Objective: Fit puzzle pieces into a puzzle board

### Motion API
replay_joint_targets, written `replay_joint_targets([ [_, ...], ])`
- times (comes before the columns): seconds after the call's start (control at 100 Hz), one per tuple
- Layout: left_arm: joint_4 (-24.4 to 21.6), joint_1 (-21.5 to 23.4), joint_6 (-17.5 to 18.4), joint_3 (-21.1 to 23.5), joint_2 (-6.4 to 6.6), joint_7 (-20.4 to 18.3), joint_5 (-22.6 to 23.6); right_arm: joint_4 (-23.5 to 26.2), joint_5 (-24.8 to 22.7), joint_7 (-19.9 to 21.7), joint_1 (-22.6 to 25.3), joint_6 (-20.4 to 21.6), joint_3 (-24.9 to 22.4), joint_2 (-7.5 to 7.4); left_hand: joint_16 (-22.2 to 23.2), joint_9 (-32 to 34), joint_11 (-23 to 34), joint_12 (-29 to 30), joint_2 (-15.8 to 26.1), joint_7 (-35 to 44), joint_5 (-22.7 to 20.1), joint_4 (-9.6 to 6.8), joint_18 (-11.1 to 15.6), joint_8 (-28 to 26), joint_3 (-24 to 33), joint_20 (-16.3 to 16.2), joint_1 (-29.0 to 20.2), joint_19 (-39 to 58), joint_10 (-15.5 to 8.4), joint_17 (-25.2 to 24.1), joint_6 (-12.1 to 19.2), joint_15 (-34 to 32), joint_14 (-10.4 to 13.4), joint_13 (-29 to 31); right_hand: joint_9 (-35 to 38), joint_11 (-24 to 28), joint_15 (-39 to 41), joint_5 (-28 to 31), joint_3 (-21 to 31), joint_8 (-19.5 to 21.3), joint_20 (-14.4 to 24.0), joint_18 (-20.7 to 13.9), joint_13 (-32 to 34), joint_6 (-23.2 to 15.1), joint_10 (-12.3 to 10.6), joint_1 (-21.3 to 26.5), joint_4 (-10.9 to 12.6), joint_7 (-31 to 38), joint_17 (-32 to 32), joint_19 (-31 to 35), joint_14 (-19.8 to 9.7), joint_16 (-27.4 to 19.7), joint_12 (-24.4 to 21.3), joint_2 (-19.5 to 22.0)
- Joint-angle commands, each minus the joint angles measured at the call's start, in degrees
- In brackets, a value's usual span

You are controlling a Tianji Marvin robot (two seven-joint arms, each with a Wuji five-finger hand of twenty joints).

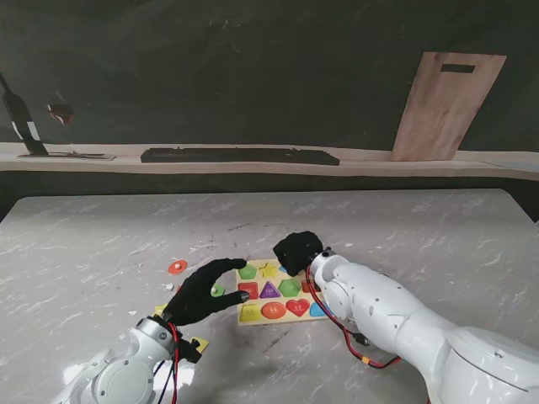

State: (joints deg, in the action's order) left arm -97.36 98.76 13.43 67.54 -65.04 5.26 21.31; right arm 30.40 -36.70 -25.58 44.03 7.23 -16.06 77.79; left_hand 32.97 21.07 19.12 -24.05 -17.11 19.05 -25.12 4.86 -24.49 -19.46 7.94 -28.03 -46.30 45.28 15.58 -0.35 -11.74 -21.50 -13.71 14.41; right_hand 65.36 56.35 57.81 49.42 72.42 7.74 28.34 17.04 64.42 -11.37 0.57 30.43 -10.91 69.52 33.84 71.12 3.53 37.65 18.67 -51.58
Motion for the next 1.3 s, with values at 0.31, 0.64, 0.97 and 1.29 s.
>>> replay_joint_targets([
  [0.31,0.03,0.02,-0.05,-0.25,-0.17,-0.01,-0.32,0.65,-0.98,1.66,0.13,0.76,0.69,-0.75,-0.71,-1.04,-1.14,0.88,1.07,-0.79,-1.51,-1.77,5.29,0.54,-1.99,-0.97,-1.36,-0.59,-0.65,-1.01,1.39,1.09,1.22,-1.35,-2.03,1.06,-0.12,-2.1,0.38,1.77,-0.57,-0.22,-1.63,-2.85,-0.52,2.23,1.58,0.44,-1.24,1.68,-2.14,0.26,1.07,1.45],
  [0.64,-0.07,0.13,-0.17,-0.15,-0.17,-0.15,-0.66,3.93,-1.94,3.11,1.55,-0.39,-0.99,-2.61,-0.76,-0.97,-1.28,0.95,1.82,-0.88,-1.85,-1.79,5.19,0.59,-2.74,-0.94,-1.52,-0.66,-0.55,-1.05,1.4,1.22,1.16,-1.32,-2.92,4.07,3.4,-7.08,-6.84,2.02,1.89,1.28,-1.82,-0.2,-1.72,-7.68,-1.46,-3.06,-2.36,3.51,-1.6,1.81,5.9,3.27],
  [0.97,-0.05,0.16,-0.13,-0.2,-0.14,-0.4,-1.0,8.83,-3.35,4.11,3.69,-1.84,-4.68,-4.97,-0.75,-0.87,-1.34,0.98,2.46,-1.08,-2.09,-1.82,5.13,0.66,-3.78,-0.94,-2.03,-0.69,-0.52,-1.06,1.4,1.24,1.12,-1.23,-3.4,3.71,3.13,-14.43,-11.39,12.29,2.59,1.58,-2.09,2.98,-1.71,-14.31,5.22,-14.64,-3.09,3.42,-0.7,1.64,6.93,10.51],
  [1.29,-0.08,0.25,-0.08,-0.19,-0.14,-0.54,-1.28,13.43,-5.35,4.71,5.67,-2.87,-8.37,-7.13,-0.74,-0.58,-1.36,1.03,3.08,-1.2,-2.31,-1.85,5.04,0.7,-5.04,-0.95,-2.59,-0.67,-0.46,-1.01,1.38,1.25,1.01,-1.16,-5.33,4.1,3.03,-23.25,-14.08,11.99,2.46,1.56,-3.59,3.12,-1.79,-15.81,5.53,-18.56,-4.8,3.14,0.01,1.63,7.29,13.04],
])
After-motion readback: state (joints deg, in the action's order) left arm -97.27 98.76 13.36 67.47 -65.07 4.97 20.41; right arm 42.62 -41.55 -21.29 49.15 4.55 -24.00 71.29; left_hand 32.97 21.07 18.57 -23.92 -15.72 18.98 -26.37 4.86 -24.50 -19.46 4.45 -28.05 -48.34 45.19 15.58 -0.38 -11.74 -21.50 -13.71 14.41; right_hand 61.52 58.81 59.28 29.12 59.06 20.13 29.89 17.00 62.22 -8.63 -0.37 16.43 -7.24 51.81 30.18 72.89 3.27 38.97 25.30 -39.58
